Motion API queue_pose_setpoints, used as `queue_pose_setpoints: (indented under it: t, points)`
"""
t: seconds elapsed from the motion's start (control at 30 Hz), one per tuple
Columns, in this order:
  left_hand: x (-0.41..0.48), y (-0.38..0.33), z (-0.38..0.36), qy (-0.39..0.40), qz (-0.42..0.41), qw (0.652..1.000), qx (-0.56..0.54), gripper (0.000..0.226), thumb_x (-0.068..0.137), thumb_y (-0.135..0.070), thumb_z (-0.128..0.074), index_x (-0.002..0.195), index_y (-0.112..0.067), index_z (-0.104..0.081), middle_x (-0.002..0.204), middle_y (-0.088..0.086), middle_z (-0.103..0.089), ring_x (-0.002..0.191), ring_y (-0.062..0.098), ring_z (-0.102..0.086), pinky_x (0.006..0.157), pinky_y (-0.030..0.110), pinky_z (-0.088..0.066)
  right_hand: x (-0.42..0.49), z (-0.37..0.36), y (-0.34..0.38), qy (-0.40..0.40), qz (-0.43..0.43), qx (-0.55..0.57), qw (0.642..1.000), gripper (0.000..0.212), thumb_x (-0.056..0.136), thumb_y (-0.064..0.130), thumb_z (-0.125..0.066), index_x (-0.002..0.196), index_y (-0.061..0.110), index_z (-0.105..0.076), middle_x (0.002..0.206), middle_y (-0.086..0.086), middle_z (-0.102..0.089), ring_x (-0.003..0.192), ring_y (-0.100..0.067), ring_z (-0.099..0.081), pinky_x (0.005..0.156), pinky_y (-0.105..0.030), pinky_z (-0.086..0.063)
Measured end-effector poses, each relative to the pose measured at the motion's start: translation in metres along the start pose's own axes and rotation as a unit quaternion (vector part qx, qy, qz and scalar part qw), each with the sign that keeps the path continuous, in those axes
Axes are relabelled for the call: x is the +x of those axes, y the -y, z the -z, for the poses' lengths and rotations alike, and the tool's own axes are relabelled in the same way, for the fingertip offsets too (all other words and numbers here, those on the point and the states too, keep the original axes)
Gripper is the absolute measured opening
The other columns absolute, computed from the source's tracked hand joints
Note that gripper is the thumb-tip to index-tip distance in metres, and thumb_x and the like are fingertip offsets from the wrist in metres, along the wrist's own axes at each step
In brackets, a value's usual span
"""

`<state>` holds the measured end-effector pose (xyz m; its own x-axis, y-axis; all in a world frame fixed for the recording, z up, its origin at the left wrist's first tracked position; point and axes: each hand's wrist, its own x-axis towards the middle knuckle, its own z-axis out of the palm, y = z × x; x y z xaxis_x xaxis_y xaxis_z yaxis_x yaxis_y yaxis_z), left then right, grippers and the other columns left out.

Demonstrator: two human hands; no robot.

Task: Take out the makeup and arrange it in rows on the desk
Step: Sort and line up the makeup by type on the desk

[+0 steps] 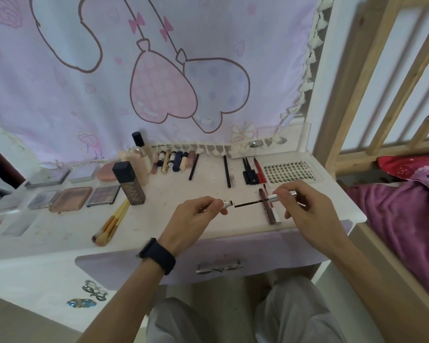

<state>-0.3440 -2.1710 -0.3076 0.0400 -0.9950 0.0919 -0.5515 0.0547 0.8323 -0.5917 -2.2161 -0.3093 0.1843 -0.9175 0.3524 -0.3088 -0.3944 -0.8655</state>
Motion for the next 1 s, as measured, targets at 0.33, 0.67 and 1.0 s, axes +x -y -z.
queue_pose_setpoints:
  t: [0.33, 0.67, 1.0]
  points:
    - [0.010, 0.003, -0.002, -0.039, 0.047, 0.986, -0.153, 0.031, 0.105, -0.034, -0.044, 0.102, -0.019, -0.072, 0.063, -0.018, -0.051, 0.054, 0.002, -0.041, 0.054, 0.014, -0.034, 0.005, 0.007, -0.007, -0.056, -0.068, 0.167, 0.982, 0.017, 0.099, 0.022, -0.055, 0.098, 0.011, -0.068, 0.073, 0.001, -0.062, 0.063, -0.013, -0.056, 0.065, -0.026, -0.055]
    - [0.067, -0.016, -0.014, -0.086, 0.158, 0.963, -0.202, 0.019, 0.102, -0.031, -0.053, 0.115, -0.019, -0.059, 0.100, -0.006, -0.074, 0.095, 0.019, -0.067, 0.079, 0.033, -0.052, 0.016, 0.018, -0.035, -0.057, -0.209, 0.376, 0.901, 0.041, 0.073, 0.018, -0.073, 0.108, -0.003, -0.064, 0.103, -0.023, -0.073, 0.077, -0.020, -0.072, 0.066, -0.023, -0.059]
    - [0.149, -0.020, -0.031, -0.070, 0.168, 0.983, 0.030, 0.021, 0.089, -0.040, -0.069, 0.092, -0.020, -0.074, 0.089, -0.003, -0.072, 0.082, 0.016, -0.067, 0.074, 0.027, -0.055, 0.029, 0.022, -0.068, -0.096, -0.160, 0.288, 0.939, 0.019, 0.096, -0.001, -0.057, 0.111, 0.006, -0.068, 0.098, -0.015, -0.077, 0.094, -0.027, -0.075, 0.078, -0.023, -0.060]
